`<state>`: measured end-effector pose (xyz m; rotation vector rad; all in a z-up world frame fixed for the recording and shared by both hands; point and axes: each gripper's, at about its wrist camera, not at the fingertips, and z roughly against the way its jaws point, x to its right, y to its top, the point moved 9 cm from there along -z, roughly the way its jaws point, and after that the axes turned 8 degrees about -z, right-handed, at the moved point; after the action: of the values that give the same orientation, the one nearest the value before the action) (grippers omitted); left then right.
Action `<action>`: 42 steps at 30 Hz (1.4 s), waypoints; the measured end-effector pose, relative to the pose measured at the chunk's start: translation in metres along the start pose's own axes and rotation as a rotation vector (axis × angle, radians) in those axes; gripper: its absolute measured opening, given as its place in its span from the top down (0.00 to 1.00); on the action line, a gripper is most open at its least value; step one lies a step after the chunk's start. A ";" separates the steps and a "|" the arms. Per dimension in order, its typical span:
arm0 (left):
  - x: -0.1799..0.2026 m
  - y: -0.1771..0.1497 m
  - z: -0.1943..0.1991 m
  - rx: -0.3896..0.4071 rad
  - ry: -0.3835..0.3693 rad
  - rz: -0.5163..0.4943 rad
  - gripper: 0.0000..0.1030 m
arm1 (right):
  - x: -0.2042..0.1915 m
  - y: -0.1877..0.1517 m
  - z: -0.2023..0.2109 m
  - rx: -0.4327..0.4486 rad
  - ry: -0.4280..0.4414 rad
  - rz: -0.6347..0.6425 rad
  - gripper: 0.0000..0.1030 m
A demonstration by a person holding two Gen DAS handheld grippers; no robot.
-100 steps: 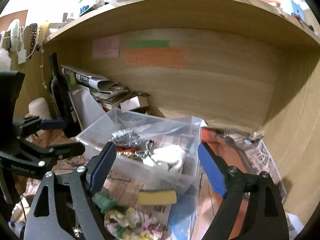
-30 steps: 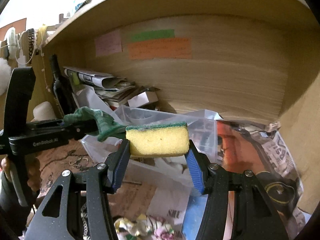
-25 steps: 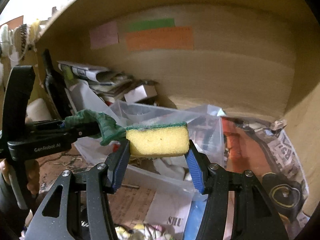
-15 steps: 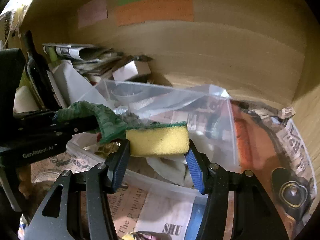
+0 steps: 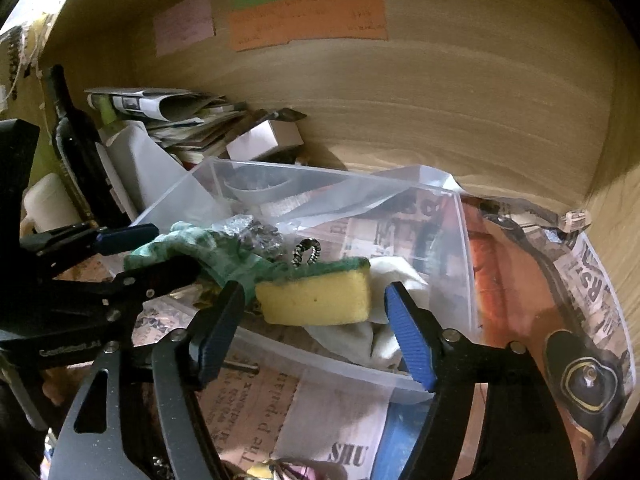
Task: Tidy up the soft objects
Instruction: 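Lower the glove and sponge into the clear box and open both tools, then move the left tool to the black pouch while the right tool reaches the floral scrunchie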
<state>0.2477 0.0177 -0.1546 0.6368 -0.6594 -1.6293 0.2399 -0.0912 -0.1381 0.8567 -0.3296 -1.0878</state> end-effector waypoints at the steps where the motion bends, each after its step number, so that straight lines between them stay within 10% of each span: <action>1: -0.001 0.000 0.003 0.003 -0.003 0.003 0.36 | -0.001 0.000 0.002 0.004 0.003 0.002 0.32; 19: -0.001 -0.007 0.092 0.145 0.014 0.035 0.03 | -0.012 -0.004 0.090 0.174 0.014 0.038 0.18; 42: 0.042 -0.125 0.059 -0.112 -0.093 0.041 0.03 | 0.007 -0.109 0.073 -0.047 0.025 -0.064 0.17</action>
<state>0.1144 -0.0026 -0.2066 0.4662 -0.6399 -1.6527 0.1282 -0.1506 -0.1737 0.8431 -0.2559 -1.1390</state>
